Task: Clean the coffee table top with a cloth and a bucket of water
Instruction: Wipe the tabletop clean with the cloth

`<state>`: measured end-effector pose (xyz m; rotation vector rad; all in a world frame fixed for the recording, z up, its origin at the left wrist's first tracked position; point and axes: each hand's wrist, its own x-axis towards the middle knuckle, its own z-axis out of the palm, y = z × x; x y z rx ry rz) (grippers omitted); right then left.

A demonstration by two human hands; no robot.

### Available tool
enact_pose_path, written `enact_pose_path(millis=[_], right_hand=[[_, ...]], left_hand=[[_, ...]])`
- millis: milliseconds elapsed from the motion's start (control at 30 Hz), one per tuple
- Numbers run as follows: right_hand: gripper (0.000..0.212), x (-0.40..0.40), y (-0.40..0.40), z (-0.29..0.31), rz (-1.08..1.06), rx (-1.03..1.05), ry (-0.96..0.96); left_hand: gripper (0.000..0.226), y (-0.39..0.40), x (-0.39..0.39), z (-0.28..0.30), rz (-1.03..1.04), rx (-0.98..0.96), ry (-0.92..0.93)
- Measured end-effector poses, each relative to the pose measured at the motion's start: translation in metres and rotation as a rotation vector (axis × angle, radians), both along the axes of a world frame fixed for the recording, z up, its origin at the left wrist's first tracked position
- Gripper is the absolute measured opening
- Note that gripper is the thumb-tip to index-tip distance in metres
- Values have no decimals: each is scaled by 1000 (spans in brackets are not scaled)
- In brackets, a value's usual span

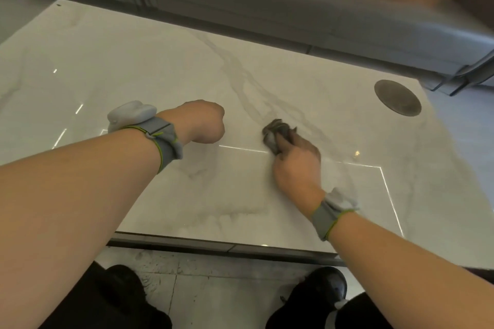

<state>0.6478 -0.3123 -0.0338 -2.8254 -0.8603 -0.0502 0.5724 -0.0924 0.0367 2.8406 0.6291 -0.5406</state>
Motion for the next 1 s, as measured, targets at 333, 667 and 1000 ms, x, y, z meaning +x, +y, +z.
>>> enact_pose_path(millis=[333,667,1000], right_hand=[[63,-107,-46,11,193,37,67],[70,-145,-79,6,429,-73,1],[56,-142,-82,33,512,212,279]], left_hand=[[47,-10,-7,10,11,-2,30],[50,-19,-19,16,7,0,48],[49,-13,-21,19,4,-37,74]])
